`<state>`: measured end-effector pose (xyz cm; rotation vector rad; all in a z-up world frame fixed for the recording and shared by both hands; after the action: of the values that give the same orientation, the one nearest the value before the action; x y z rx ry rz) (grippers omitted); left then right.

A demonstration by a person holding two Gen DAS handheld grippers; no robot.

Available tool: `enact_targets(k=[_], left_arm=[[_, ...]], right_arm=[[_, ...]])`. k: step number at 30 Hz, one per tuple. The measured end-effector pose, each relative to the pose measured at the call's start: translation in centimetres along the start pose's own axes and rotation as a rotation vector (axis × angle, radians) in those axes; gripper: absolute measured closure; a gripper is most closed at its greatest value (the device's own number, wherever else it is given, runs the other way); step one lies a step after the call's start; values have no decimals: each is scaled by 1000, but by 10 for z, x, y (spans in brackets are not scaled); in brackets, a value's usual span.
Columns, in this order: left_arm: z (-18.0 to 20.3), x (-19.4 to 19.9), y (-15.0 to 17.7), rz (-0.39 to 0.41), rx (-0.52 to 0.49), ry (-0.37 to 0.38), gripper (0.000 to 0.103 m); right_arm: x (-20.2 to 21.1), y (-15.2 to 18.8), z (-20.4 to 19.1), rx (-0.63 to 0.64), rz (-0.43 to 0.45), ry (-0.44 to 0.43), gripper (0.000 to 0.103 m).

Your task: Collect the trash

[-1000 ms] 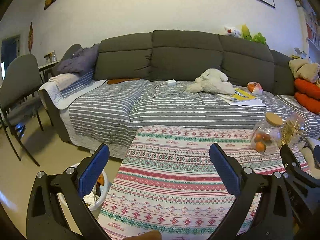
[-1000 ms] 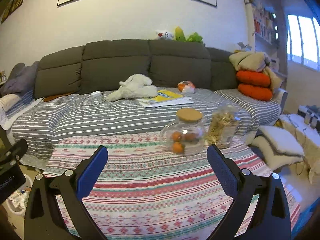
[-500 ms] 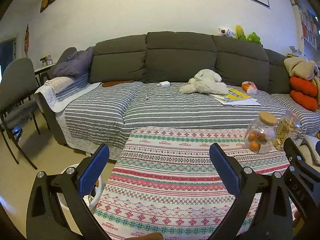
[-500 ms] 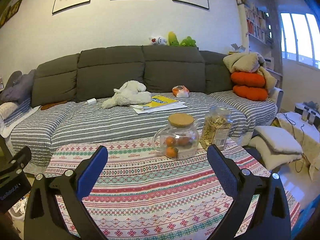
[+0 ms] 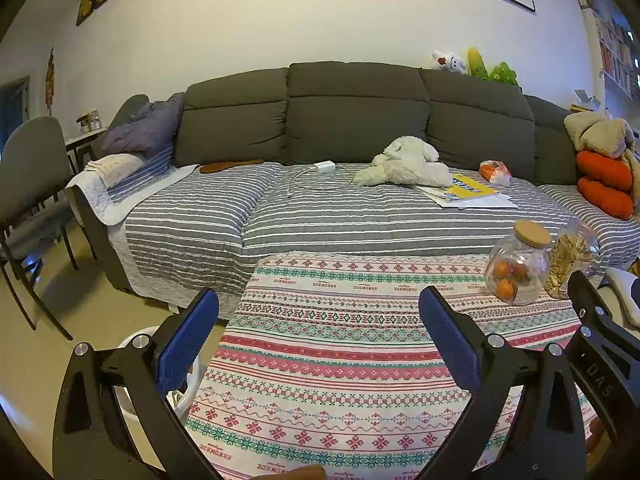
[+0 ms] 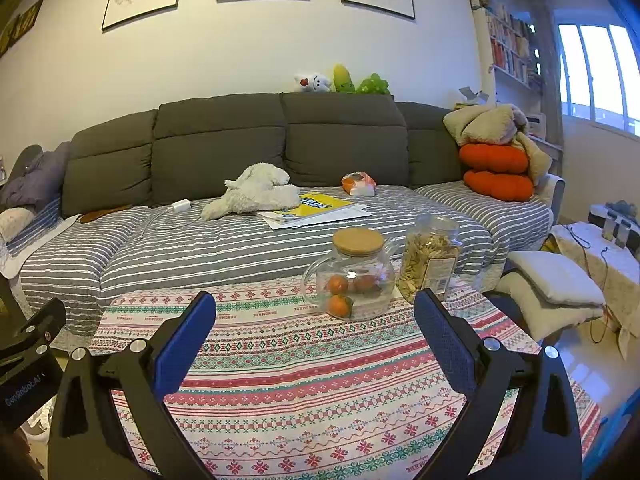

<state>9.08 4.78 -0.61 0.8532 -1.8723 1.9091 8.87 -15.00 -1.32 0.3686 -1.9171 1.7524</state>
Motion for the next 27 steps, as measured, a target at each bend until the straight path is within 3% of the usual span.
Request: enact_targets(k=[21,27], left_arm=[[5,-3,2,-2,-17,-2,7],[7,-4,4,-1,-22,11,12]], right_arm=[[-3,3,-1,-2,-16,-5,7],[-4,2,0,-7,-18,-4,7]])
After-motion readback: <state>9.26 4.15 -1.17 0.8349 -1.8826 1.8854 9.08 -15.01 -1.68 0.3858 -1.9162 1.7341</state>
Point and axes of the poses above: each gripper's, at about its wrist camera, not at the fingertips, and x roughly against the way its jaws point, z to its right, y to its underside, the point moved 3 cm from there along -x, roughly the way its jaws point, and after that the axes turned 11 degrees about -z, right-handed, at the moved point
